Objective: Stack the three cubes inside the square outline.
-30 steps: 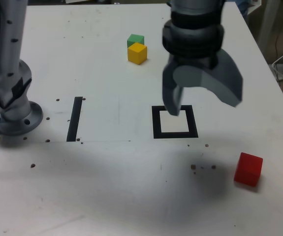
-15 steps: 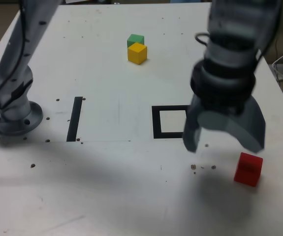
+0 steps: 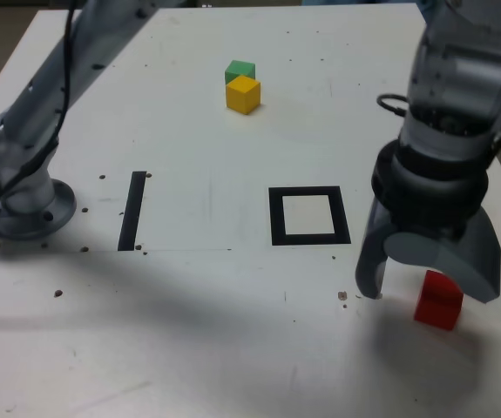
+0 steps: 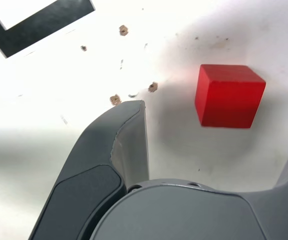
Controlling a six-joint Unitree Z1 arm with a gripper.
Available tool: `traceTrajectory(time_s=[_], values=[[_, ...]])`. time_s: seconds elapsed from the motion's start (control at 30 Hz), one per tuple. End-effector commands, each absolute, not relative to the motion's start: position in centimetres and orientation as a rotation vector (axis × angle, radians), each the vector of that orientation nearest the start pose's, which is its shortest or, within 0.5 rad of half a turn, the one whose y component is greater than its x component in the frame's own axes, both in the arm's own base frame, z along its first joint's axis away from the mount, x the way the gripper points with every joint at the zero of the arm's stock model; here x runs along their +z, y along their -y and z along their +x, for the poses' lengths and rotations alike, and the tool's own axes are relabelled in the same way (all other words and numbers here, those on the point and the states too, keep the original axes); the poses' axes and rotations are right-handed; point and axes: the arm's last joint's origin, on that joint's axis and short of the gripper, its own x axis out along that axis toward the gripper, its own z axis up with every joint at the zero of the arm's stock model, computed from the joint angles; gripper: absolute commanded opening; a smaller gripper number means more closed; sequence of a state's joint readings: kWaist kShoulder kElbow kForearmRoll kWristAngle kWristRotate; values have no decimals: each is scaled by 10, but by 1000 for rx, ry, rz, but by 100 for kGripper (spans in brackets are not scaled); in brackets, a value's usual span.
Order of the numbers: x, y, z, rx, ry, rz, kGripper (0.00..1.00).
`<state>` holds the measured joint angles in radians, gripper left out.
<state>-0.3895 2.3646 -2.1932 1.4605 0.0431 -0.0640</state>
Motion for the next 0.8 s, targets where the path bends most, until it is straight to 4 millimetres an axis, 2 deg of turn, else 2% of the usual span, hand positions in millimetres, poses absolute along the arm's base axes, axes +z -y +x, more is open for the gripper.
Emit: traceTrajectory(time_s=[0.0, 0.27, 0.53, 0.77], values=[[243, 178, 438, -217, -1601, 310, 98], [232, 182, 448, -213, -1599, 314, 95], [225, 179, 451, -208, -1626, 325, 85], [220, 179, 452, -214, -1627, 334, 81]])
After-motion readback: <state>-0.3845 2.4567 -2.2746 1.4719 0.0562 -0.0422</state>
